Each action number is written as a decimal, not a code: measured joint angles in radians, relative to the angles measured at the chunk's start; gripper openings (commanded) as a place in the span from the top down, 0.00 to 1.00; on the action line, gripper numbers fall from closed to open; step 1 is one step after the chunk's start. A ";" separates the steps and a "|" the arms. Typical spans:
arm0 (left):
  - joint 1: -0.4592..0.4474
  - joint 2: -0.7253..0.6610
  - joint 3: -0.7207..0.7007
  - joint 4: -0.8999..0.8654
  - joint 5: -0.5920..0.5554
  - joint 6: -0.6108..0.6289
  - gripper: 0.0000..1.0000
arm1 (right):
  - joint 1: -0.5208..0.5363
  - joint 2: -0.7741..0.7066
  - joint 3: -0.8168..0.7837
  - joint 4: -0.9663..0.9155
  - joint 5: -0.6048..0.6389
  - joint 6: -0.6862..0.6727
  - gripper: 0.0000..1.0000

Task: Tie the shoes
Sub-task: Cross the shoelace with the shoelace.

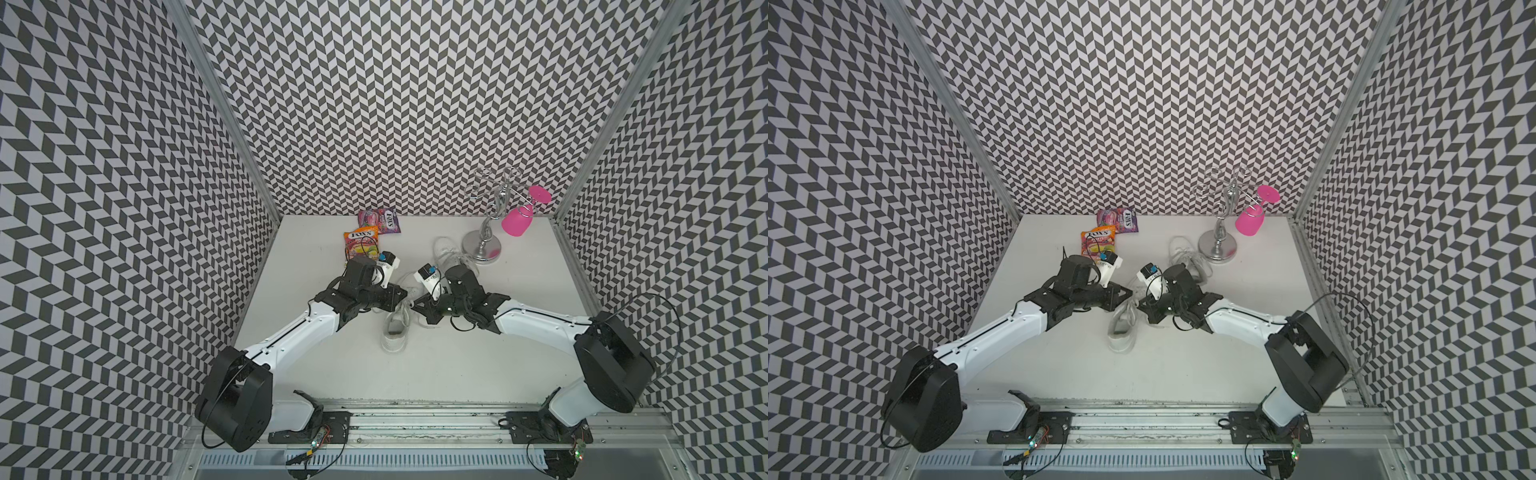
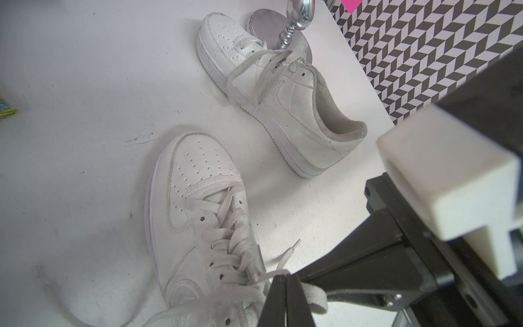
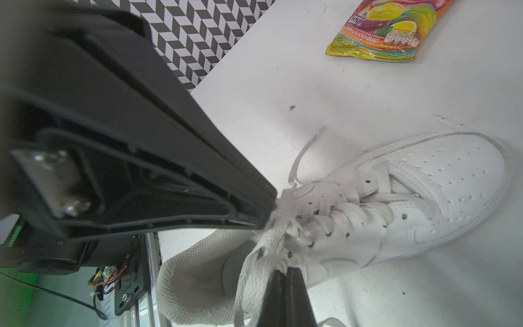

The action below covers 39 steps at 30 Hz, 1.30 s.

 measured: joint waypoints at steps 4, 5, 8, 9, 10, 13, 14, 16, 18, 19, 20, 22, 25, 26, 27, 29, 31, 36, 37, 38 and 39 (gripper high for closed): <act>0.000 0.000 0.000 0.001 0.002 0.000 0.94 | 0.008 0.014 0.017 0.001 -0.014 0.000 1.00; 0.000 0.000 0.000 0.001 0.002 0.000 0.94 | 0.008 0.015 0.018 0.002 -0.017 0.000 1.00; 0.000 -0.001 0.000 0.001 0.002 -0.001 0.94 | 0.008 0.015 0.019 0.006 -0.023 0.002 1.00; 0.000 -0.002 0.000 0.000 0.002 -0.001 0.93 | 0.008 0.015 0.019 0.008 -0.024 0.004 1.00; 0.000 -0.003 0.000 0.001 0.002 -0.002 0.94 | 0.008 0.015 0.019 0.009 -0.025 0.005 1.00; 0.000 -0.010 0.000 0.000 0.002 -0.004 0.93 | 0.008 0.016 0.018 0.019 -0.032 0.016 1.00; 0.000 -0.014 0.000 0.000 0.002 -0.004 0.93 | 0.008 0.016 0.019 0.028 -0.035 0.021 1.00; 0.000 -0.021 0.000 0.000 0.002 -0.004 0.93 | 0.008 0.018 0.018 0.049 -0.042 0.034 1.00; 0.000 -0.028 0.000 0.001 0.002 -0.004 0.93 | 0.008 0.020 0.018 0.072 -0.048 0.048 1.00; 0.000 -0.031 0.000 0.001 0.001 -0.004 0.93 | 0.008 0.021 0.018 0.082 -0.050 0.057 1.00; 0.000 -0.033 0.000 0.001 0.002 -0.004 0.94 | 0.008 0.021 0.017 0.093 -0.051 0.063 1.00; 0.000 -0.034 0.000 0.001 0.001 -0.004 0.93 | 0.008 0.021 0.015 0.118 -0.051 0.078 1.00; 0.000 -0.034 0.000 0.001 0.001 -0.004 0.93 | 0.007 0.022 0.005 0.148 -0.046 0.100 1.00; 0.000 -0.034 -0.001 0.001 0.001 -0.004 0.93 | 0.006 0.023 0.003 0.152 -0.041 0.105 1.00; 0.000 -0.034 -0.001 0.001 0.000 -0.004 0.93 | 0.006 0.026 0.000 0.159 -0.037 0.109 1.00; 0.000 -0.034 -0.001 0.001 0.000 -0.004 0.93 | 0.005 0.031 -0.003 0.168 -0.028 0.116 1.00; 0.000 -0.034 -0.001 0.001 -0.003 -0.004 0.93 | 0.004 0.039 -0.004 0.171 -0.020 0.123 1.00; 0.000 -0.034 -0.001 0.001 -0.009 -0.004 0.93 | 0.000 0.054 -0.007 0.172 0.003 0.131 1.00; 0.000 -0.034 -0.002 0.001 -0.011 -0.004 0.93 | 0.000 0.054 -0.008 0.172 0.007 0.133 1.00; 0.000 -0.034 -0.002 0.000 -0.012 -0.004 0.93 | -0.001 0.054 -0.009 0.173 0.011 0.134 1.00; 0.000 -0.034 -0.002 0.001 -0.014 -0.004 0.93 | -0.001 0.054 -0.010 0.173 0.016 0.136 1.00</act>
